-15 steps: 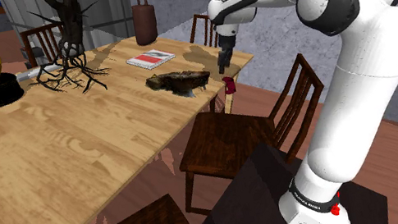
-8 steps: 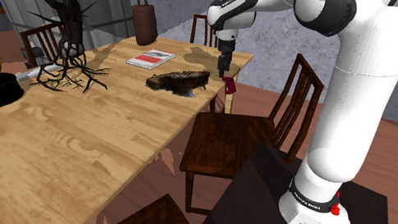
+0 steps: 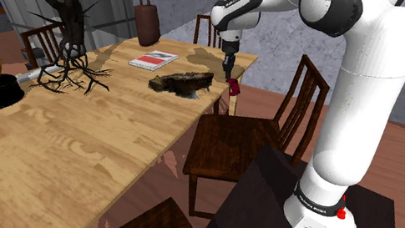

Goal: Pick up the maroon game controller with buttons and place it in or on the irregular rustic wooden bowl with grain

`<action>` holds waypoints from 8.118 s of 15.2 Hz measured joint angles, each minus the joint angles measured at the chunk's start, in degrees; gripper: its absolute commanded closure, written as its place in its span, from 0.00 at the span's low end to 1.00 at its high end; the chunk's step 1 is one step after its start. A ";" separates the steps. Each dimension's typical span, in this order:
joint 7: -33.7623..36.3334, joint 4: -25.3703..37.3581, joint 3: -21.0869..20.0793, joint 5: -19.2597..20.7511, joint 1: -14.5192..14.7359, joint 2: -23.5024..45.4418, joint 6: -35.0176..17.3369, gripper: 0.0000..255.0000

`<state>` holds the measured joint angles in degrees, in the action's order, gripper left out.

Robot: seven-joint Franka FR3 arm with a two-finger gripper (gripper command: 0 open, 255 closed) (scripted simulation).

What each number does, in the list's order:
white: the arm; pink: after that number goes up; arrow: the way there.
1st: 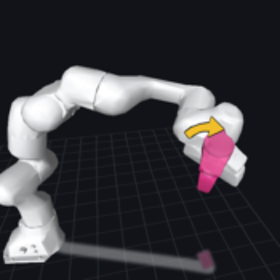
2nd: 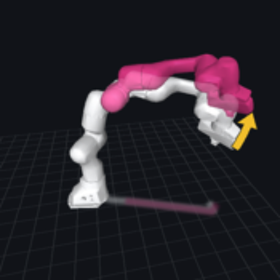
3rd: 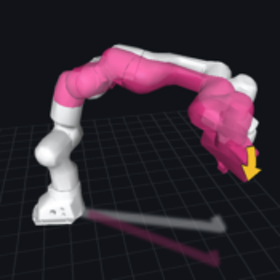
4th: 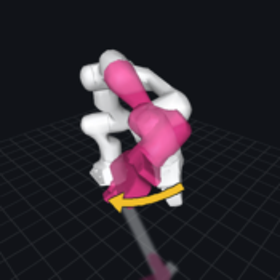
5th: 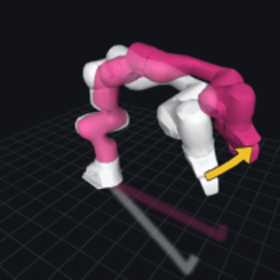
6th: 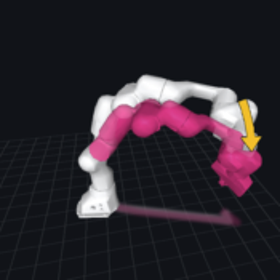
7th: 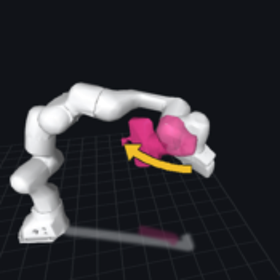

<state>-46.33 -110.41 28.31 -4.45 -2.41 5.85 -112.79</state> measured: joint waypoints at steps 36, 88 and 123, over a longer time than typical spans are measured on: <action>4.67 -12.09 1.18 0.91 -0.52 -4.84 -10.77 1.00; 15.74 25.67 -3.45 0.46 3.94 -1.98 23.93 1.00; 26.40 30.93 -8.07 -3.49 9.97 10.76 16.66 0.00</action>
<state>-19.93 -79.47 20.25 -7.94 7.55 16.62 -96.13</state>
